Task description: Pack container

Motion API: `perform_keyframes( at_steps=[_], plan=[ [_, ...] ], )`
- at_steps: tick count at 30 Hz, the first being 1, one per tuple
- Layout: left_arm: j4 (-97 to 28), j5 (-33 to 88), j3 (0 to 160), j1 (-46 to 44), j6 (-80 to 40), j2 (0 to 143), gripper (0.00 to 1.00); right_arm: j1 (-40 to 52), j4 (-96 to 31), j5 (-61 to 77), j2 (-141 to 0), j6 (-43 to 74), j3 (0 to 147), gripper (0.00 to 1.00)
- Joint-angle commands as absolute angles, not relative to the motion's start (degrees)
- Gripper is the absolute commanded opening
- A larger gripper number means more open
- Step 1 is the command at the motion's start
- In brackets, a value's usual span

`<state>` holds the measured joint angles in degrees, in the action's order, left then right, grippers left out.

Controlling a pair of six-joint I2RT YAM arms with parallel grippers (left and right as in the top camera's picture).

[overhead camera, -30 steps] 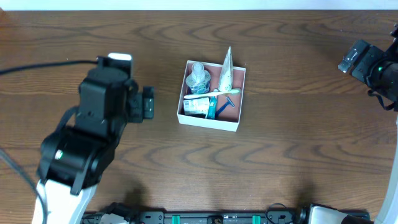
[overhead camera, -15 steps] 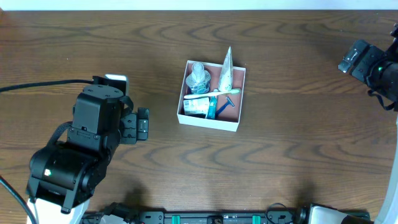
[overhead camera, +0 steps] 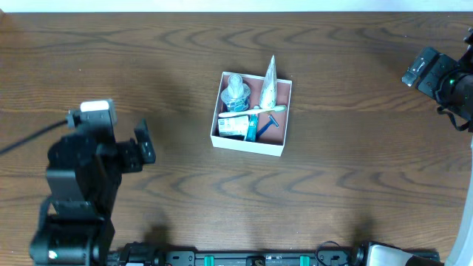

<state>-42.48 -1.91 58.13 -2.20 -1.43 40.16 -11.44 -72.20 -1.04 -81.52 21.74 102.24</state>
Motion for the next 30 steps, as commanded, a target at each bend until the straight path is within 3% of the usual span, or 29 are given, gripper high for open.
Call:
perform_keyframes(
  at_steps=[1,15,30],
  plan=[
    [-40.5,0.9,50.9,-0.9,-0.7,35.2,0.98,-11.9,-72.2,-1.1,-81.4,22.2,102.3,0.99],
    [-27.7,1.0,23.3,-0.9,-5.0,16.5,0.98,-11.9,-72.2,-1.1,-81.4,22.2,102.3,0.99],
    [-24.9,0.9,11.7,-0.9,-5.0,4.6,0.98,-11.9,-72.2,-1.1,-81.4,22.2,102.3,0.99]
  ],
)
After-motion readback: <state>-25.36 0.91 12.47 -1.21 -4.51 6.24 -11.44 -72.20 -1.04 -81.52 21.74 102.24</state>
